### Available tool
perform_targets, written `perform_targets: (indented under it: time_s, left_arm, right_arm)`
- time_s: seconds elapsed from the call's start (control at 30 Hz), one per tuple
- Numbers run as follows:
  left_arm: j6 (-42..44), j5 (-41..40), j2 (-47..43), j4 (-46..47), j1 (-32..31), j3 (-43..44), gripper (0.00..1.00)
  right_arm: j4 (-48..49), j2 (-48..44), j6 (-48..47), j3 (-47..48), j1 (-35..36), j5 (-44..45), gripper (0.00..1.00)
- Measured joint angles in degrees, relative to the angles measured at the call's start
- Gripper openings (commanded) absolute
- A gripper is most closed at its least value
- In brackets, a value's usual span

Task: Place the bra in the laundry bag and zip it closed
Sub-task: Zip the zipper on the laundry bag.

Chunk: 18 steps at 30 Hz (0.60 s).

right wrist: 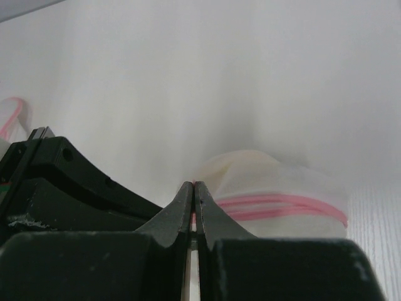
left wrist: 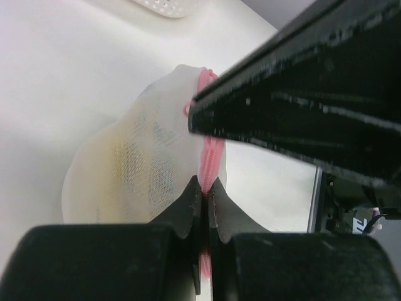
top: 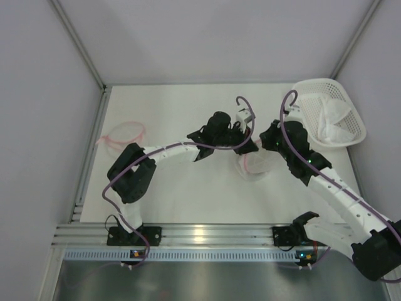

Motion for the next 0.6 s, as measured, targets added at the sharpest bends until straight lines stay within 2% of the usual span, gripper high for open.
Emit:
perform_targets:
  time_s: [0.33,0.6]
  left_arm:
    - [-0.5,-3.2,-11.0,7.1,0.3,-13.7,0.0]
    - [-6.4,-8.0,-24.2,16.9,2.8,-28.1,0.0]
  right_arm:
    - [-0.5,0.4,-0.6,-0.1,-0.6,3.9,0.0]
    - [-0.1,-0.2,0.3,-3.5,-2.2,4.0,0.0]
